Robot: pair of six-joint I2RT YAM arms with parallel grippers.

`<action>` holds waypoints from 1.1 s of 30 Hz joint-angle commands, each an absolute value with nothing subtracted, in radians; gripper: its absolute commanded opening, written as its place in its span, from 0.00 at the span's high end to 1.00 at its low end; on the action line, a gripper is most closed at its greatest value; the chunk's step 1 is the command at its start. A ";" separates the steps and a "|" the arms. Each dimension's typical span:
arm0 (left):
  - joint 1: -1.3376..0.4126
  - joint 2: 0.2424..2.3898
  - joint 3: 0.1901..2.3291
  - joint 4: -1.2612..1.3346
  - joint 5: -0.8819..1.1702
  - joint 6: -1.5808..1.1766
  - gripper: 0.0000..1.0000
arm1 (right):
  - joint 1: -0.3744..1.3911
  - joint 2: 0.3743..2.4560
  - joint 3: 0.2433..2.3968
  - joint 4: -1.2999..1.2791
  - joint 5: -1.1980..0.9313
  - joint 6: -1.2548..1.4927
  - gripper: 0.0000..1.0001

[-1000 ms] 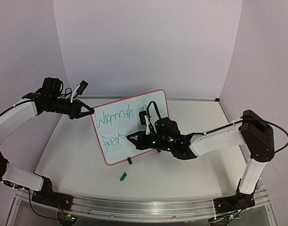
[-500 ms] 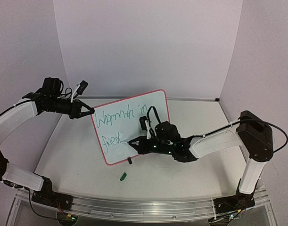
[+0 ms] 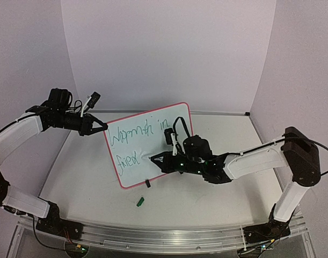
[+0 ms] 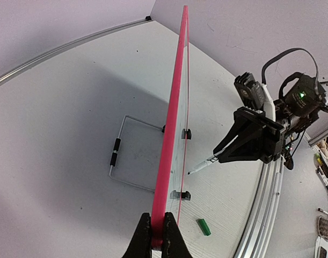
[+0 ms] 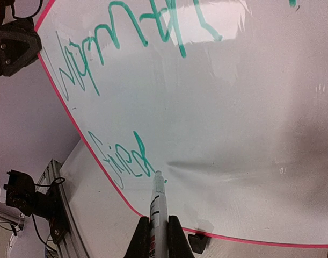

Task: Write a sentence on the whiteboard
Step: Write on the whiteboard with the whiteboard marker without the cap.

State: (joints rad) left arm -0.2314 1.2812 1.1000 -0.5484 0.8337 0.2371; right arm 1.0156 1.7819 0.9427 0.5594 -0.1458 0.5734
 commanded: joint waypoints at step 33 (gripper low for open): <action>-0.287 1.328 1.082 -0.641 0.775 0.266 1.00 | 0.971 1.768 1.028 0.517 -0.290 0.392 1.00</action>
State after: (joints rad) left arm -0.2417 1.2785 1.1000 -0.5476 0.8257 0.2371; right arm 0.9567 1.7388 0.9882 0.5023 -0.2969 0.4076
